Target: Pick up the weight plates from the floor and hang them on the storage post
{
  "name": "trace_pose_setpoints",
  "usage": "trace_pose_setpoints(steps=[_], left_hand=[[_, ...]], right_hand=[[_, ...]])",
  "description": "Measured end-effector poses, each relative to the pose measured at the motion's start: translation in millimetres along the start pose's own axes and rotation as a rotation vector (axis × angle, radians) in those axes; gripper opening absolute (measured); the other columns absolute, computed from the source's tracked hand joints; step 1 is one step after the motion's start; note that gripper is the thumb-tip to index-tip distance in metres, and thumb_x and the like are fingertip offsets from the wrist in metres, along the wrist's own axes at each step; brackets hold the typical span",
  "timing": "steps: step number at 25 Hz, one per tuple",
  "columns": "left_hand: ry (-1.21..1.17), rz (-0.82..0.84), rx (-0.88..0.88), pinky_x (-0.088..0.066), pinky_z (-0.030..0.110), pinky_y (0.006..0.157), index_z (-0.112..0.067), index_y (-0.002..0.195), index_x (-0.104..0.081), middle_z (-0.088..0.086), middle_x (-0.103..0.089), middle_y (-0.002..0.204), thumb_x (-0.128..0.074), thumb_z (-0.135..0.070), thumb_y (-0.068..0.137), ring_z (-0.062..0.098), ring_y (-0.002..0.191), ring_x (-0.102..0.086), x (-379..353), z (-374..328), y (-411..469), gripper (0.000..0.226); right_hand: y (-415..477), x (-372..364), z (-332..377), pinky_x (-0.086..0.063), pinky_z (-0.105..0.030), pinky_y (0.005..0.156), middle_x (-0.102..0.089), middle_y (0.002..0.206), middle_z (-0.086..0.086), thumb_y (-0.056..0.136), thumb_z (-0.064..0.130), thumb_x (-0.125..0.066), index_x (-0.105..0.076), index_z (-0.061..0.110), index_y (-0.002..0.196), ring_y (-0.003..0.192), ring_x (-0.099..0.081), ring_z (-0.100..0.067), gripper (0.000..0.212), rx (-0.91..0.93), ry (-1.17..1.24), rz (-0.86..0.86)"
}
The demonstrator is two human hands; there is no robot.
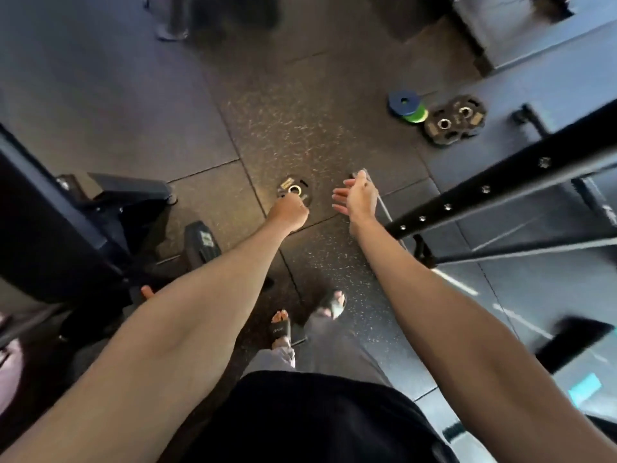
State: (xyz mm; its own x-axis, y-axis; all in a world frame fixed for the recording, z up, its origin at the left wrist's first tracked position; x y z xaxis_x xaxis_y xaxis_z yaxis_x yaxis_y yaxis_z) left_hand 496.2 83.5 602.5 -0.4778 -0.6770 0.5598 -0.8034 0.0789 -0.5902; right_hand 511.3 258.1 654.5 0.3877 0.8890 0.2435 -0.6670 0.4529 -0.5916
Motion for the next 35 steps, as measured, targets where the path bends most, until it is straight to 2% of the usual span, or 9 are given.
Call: trace_pose_setpoints(steps=[7, 11, 15, 17, 19, 21, 28, 32, 35], left_hand=[[-0.231, -0.002, 0.303, -0.060, 0.044, 0.074, 0.005, 0.095, -0.070, 0.021, -0.073, 0.090, -0.050, -0.011, 0.095, 0.035, 0.077, -0.072, 6.9, 87.0, 119.1, 0.025], [-0.421, -0.050, 0.480, -0.055, 0.039, 0.061, -0.004, 0.085, -0.064, 0.020, -0.071, 0.084, -0.050, -0.010, 0.096, 0.032, 0.064, -0.067, -5.6, 100.7, 216.8, 0.019], [-0.491, -0.049, 0.636, -0.055, 0.037, 0.061, -0.004, 0.080, -0.059, 0.022, -0.068, 0.084, -0.047, -0.008, 0.097, 0.026, 0.054, -0.060, -55.4, 136.1, 314.7, 0.021], [-0.510, -0.052, 0.721, -0.060, 0.042, 0.070, 0.000, 0.094, -0.061, 0.021, -0.067, 0.088, -0.047, -0.008, 0.098, 0.027, 0.056, -0.062, -86.1, 165.8, 353.0, 0.017], [-0.534, -0.042, 0.810, -0.061, 0.038, 0.058, 0.002, 0.114, -0.058, 0.022, -0.067, 0.103, -0.048, -0.011, 0.099, 0.025, 0.054, -0.061, -129.0, 206.2, 400.5, 0.022], [-0.549, 0.022, 0.857, -0.053, 0.031, 0.045, 0.001, 0.129, -0.053, 0.022, -0.065, 0.118, -0.047, -0.017, 0.100, 0.026, 0.062, -0.065, -176.8, 244.2, 446.9, 0.034], [-0.704, 0.020, 1.017, -0.056, 0.051, 0.073, -0.015, 0.151, -0.019, 0.016, -0.043, 0.147, -0.049, -0.028, 0.099, 0.041, 0.116, -0.060, -290.4, 323.9, 581.8, 0.061], [-0.737, -0.133, 1.055, -0.056, 0.059, 0.085, -0.011, 0.140, -0.023, 0.021, -0.043, 0.143, -0.057, -0.020, 0.095, 0.046, 0.114, -0.059, -297.8, 345.5, 617.4, 0.057], [-0.604, -0.180, 1.009, -0.059, 0.061, 0.073, -0.008, 0.135, -0.029, 0.019, -0.045, 0.140, -0.058, -0.010, 0.094, 0.050, 0.114, -0.056, -293.3, 357.0, 630.3, 0.051]], right_hand=[[118.7, -142.0, -30.5, -0.061, -0.046, 0.077, -0.075, 0.088, -0.022, 0.104, 0.037, -0.041, -0.060, 0.013, 0.074, 0.076, -0.074, -0.032, 0.042, 0.016, -0.579, 0.406], [222.7, -182.1, -48.9, -0.055, -0.049, 0.091, -0.076, 0.083, -0.019, 0.103, 0.034, -0.045, -0.056, 0.014, 0.062, 0.086, -0.072, -0.036, 0.047, 0.025, -0.800, 0.522], [331.8, -209.2, -87.6, -0.046, -0.039, 0.091, -0.071, 0.105, -0.020, 0.103, 0.031, -0.045, -0.063, 0.006, 0.087, 0.107, -0.064, -0.037, 0.035, 0.046, -1.000, 0.559], [378.2, -221.7, -118.7, -0.044, -0.041, 0.096, -0.065, 0.119, -0.025, 0.104, 0.028, -0.042, -0.062, -0.002, 0.111, 0.116, -0.058, -0.041, 0.036, 0.053, -1.116, 0.594], [437.2, -241.4, -163.1, -0.044, -0.043, 0.097, -0.061, 0.125, -0.027, 0.104, 0.030, -0.039, -0.056, -0.002, 0.119, 0.119, -0.057, -0.044, 0.039, 0.062, -1.200, 0.603], [488.6, -253.3, -206.3, -0.046, -0.044, 0.095, -0.061, 0.125, -0.027, 0.102, 0.032, -0.040, -0.053, 0.000, 0.120, 0.117, -0.058, -0.046, 0.039, 0.055, -1.256, 0.601], [640.0, -289.1, -304.3, -0.046, -0.048, 0.094, -0.050, 0.134, -0.024, 0.100, 0.019, -0.045, -0.036, 0.006, 0.140, 0.118, -0.054, -0.043, 0.043, 0.098, -1.367, 0.446], [685.9, -309.3, -332.1, -0.041, -0.049, 0.102, -0.037, 0.148, -0.025, 0.100, 0.022, -0.049, -0.021, 0.008, 0.153, 0.130, -0.046, -0.043, 0.062, 0.071, -1.394, 0.416], [705.4, -327.3, -344.8, -0.045, -0.047, 0.096, -0.045, 0.139, -0.027, 0.100, 0.020, -0.050, -0.022, 0.006, 0.150, 0.123, -0.051, -0.044, 0.059, 0.120, -1.428, 0.411]])
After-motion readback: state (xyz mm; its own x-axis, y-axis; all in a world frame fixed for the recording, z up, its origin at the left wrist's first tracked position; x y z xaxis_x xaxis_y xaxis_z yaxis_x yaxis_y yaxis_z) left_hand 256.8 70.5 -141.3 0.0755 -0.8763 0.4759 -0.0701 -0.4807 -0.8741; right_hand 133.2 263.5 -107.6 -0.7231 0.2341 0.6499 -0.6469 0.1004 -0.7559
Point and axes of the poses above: each hand's wrist, its own y-axis towards the middle knuckle, its own x-axis out of the back of the hand, z = x × y, the point moved 9 cm from there along y, towards the middle knuckle
